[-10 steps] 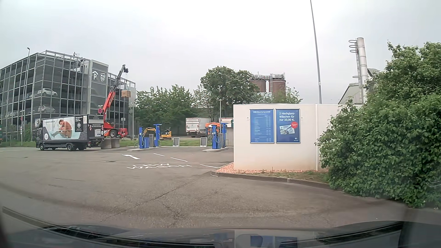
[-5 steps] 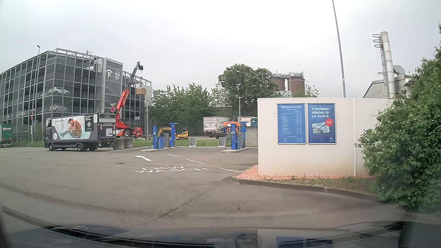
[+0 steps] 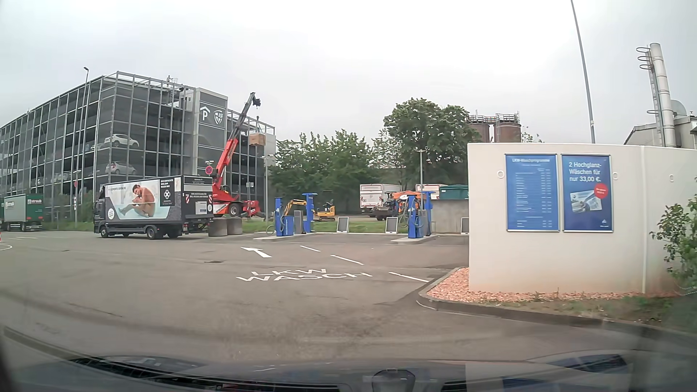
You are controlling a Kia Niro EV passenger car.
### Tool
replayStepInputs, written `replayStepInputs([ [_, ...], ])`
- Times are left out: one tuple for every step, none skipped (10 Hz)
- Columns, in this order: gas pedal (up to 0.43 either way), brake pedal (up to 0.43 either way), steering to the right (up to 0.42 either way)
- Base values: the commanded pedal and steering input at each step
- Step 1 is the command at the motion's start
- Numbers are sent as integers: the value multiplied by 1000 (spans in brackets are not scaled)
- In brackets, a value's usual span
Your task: Follow the waypoints while adhering to traffic rules and regulations
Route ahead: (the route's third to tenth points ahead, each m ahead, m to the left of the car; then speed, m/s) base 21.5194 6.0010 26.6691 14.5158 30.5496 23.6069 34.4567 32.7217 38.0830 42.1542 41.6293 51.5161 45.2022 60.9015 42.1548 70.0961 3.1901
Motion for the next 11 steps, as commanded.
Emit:
replayStepInputs([
  [0,0,-270],
  [0,0,-279],
  [0,0,-288],
  [0,0,-288],
  [0,0,-287],
  [0,0,-287],
  [0,0,-287],
  [0,0,-287],
  [0,0,-287],
  [0,0,-287],
  [0,0,-287],
])
